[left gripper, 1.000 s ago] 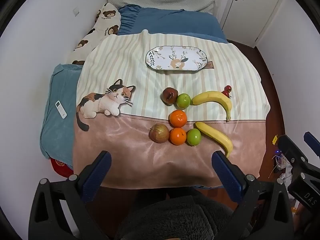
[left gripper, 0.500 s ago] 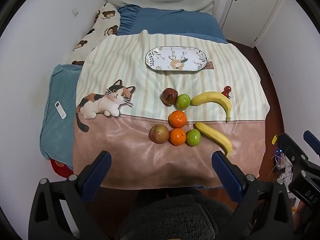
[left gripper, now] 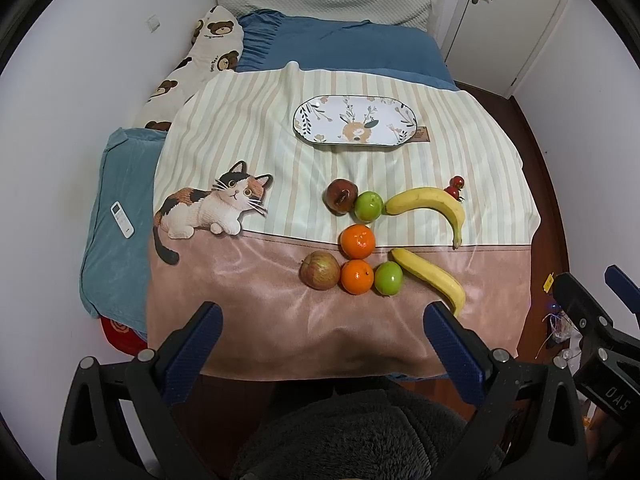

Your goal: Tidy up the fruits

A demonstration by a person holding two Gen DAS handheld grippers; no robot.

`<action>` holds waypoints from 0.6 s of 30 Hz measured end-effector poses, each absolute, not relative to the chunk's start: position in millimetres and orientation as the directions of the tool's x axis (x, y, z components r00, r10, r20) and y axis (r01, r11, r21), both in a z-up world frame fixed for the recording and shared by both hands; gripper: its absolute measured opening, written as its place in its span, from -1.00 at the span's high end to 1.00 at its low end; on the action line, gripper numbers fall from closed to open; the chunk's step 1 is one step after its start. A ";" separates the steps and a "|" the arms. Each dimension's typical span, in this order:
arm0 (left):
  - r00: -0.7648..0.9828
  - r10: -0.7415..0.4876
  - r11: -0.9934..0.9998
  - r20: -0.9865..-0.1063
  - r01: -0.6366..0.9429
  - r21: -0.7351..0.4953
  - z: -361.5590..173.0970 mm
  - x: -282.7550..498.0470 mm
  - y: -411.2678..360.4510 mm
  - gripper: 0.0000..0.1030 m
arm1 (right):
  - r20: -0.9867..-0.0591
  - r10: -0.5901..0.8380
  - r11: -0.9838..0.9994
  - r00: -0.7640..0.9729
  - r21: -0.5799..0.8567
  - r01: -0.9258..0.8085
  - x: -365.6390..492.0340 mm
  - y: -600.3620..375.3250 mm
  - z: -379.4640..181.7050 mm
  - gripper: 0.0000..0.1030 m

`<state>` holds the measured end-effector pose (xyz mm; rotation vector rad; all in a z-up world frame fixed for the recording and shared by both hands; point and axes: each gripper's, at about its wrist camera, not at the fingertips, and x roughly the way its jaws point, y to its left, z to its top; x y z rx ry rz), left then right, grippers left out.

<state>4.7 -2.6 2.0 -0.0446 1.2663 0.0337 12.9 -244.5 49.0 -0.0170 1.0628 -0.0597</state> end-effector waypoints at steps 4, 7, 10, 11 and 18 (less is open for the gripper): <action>0.300 -0.001 0.999 -0.954 -0.050 -0.017 2.3 4.5 -2.2 -0.99 | -0.873 -0.058 0.998 0.483 -0.044 0.041 13.6 -244.5 49.5 -1.00; 0.301 -0.001 0.999 -0.954 -0.051 -0.017 2.3 4.7 -2.2 -0.99 | -0.874 -0.058 0.998 0.483 -0.044 0.040 13.4 -244.7 49.5 -1.00; 0.303 -0.001 0.999 -0.953 -0.050 -0.017 3.2 5.0 -1.3 -0.99 | -0.873 -0.058 0.998 0.484 -0.044 0.040 13.5 -244.9 49.8 -1.00; 0.302 -0.002 0.999 -0.953 -0.050 -0.018 3.4 5.2 -1.0 -0.99 | -0.873 -0.057 0.998 0.485 -0.043 0.040 13.7 -244.7 49.9 -1.00; 0.304 0.001 0.999 -0.953 -0.052 -0.016 3.5 5.6 -1.5 -0.99 | -0.873 -0.057 0.998 0.484 -0.042 0.041 14.5 -244.6 50.6 -1.00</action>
